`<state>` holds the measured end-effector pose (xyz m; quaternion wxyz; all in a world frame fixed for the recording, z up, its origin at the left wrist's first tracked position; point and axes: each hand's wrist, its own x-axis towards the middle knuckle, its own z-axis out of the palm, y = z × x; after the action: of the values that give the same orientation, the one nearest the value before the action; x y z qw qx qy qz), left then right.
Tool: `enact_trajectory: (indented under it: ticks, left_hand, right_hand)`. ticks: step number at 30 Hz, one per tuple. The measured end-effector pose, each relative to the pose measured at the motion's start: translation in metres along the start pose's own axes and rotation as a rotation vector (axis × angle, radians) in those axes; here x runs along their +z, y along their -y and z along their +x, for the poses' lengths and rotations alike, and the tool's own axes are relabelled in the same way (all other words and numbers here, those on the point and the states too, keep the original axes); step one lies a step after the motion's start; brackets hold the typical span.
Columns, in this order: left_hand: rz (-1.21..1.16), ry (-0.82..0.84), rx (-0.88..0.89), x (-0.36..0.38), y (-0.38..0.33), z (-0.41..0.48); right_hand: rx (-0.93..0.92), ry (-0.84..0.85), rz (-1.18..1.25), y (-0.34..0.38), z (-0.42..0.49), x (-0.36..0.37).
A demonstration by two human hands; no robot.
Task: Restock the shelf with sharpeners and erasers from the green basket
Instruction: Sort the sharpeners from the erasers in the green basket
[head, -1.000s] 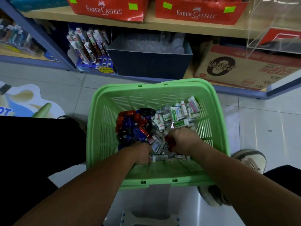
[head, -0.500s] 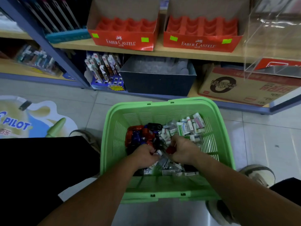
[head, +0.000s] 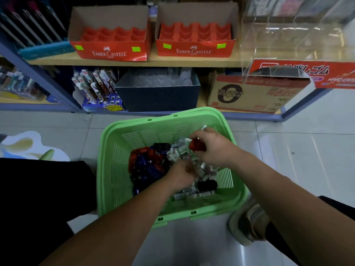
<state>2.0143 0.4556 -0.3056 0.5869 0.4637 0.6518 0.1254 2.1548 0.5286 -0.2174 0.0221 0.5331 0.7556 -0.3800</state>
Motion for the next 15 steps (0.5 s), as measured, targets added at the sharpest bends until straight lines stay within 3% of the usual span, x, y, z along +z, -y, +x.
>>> enact_trajectory:
  ticks: [2, 6, 11, 15]
  left_hand:
    - [0.253, 0.084, 0.012, 0.006, 0.012, 0.003]
    - [0.313, 0.277, -0.017, 0.024, 0.020, 0.011]
    - [0.412, 0.233, -0.046, 0.030, 0.022, 0.021]
    - [0.624, 0.264, 0.160, 0.035, 0.027, 0.026]
  right_hand:
    - [0.016, 0.027, 0.003, -0.008, -0.002, 0.001]
    - [0.017, 0.039, -0.015, -0.017, -0.002, 0.008]
    - [0.035, 0.047, 0.044, -0.017, 0.001, 0.015]
    - [0.035, 0.102, 0.007, -0.020, 0.002, 0.022]
